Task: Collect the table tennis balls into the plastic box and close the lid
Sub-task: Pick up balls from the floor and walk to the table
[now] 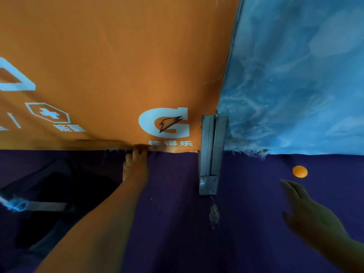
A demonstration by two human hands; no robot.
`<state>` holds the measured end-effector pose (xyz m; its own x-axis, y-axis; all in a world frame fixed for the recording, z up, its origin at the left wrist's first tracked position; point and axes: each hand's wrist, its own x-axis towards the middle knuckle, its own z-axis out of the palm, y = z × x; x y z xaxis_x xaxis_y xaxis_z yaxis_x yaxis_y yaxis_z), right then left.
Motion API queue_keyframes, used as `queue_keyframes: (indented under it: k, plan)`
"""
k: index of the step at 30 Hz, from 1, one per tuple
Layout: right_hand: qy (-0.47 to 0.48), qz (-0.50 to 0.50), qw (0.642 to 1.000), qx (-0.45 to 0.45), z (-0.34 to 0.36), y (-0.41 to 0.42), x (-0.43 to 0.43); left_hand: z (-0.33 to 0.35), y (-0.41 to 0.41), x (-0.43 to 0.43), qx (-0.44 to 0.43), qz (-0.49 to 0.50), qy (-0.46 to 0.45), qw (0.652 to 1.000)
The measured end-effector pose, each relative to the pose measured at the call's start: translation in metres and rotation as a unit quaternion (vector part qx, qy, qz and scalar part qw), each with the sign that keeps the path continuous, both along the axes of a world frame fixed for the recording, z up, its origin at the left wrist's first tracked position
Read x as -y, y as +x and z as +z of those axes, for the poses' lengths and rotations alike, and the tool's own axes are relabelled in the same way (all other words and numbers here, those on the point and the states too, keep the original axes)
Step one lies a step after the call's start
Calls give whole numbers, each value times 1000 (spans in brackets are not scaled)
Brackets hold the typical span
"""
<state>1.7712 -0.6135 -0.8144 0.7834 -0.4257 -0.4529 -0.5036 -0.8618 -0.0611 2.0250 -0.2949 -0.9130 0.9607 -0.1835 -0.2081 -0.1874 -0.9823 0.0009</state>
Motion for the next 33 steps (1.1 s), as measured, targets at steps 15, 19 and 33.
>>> queue_keyframes:
  k: [15, 19, 33]
  plan:
    - [-10, -71, 997, 37, -29, -11, 57, 45, -70, 65, 96, -161, -294, 937]
    - [-43, -51, 998, 18, -47, 10, 85, 65, -89, 112, 81, -379, -297, 873]
    - [80, -142, 986, 46, -43, 9, 106, 117, -114, 220, -22, -421, -264, 868]
